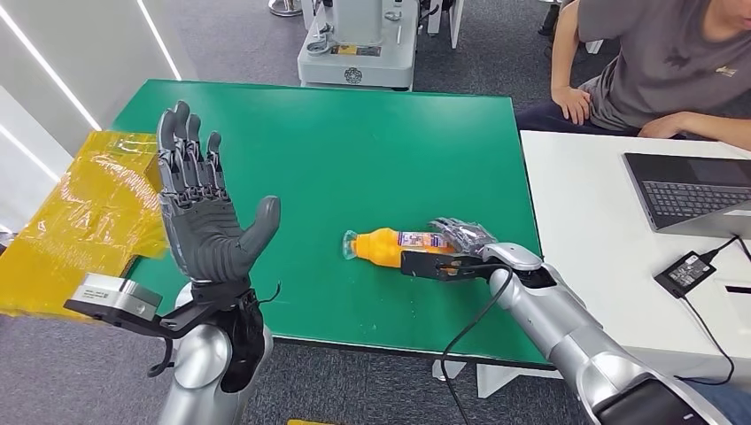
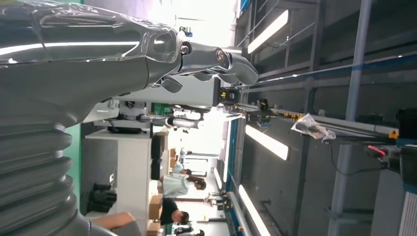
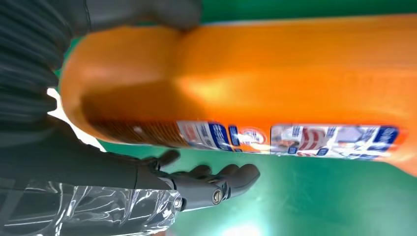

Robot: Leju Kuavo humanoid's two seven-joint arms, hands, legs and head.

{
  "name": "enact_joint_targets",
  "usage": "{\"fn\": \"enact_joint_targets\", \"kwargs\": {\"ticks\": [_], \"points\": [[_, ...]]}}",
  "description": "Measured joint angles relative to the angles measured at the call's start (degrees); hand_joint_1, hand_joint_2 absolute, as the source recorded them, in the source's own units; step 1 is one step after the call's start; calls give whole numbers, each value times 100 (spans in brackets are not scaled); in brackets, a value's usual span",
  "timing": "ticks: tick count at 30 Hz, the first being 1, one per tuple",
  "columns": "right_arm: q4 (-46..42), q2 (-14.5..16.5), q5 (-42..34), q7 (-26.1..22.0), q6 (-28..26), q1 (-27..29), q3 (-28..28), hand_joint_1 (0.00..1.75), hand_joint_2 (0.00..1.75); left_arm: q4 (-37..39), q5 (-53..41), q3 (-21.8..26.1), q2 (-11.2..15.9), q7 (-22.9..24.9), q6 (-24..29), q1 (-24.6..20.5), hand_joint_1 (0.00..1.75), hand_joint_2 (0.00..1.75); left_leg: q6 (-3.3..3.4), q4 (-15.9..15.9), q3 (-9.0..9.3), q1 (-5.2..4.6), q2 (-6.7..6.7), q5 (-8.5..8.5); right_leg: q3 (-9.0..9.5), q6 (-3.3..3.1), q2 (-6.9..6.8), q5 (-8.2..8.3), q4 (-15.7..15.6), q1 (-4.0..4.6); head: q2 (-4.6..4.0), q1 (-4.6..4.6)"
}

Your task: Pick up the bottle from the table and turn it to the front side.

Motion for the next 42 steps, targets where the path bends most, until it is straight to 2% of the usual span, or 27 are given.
{"fn": "enact_joint_targets", "kwargs": {"ticks": [14,15,18,19,42], "points": [[59,197,-143,30,-293,-38,89,175,175,-83,63,0,63,13,161,99,0,175,0,0,-2,0,0,0,0,0,-1,0,0,1,0,1],[66,212,-149,29,-295,-43,92,147,175,-94,57,0,63,17,165,101,0,175,0,1,-2,0,0,0,0,0,-1,0,0,1,0,1],[87,244,-158,25,-291,-62,102,16,175,-131,40,0,63,24,173,116,0,175,0,1,-2,0,0,0,0,0,-1,0,0,1,0,0],[93,252,-158,25,-287,-68,107,0,175,-142,37,0,63,24,176,124,0,175,0,1,-2,0,0,0,0,0,-1,0,0,1,0,0],[317,409,-51,274,-190,-18,310,0,175,-232,-16,1,61,136,215,158,0,175,0,2,-1,0,0,0,-1,0,-1,0,0,1,0,1]]}}
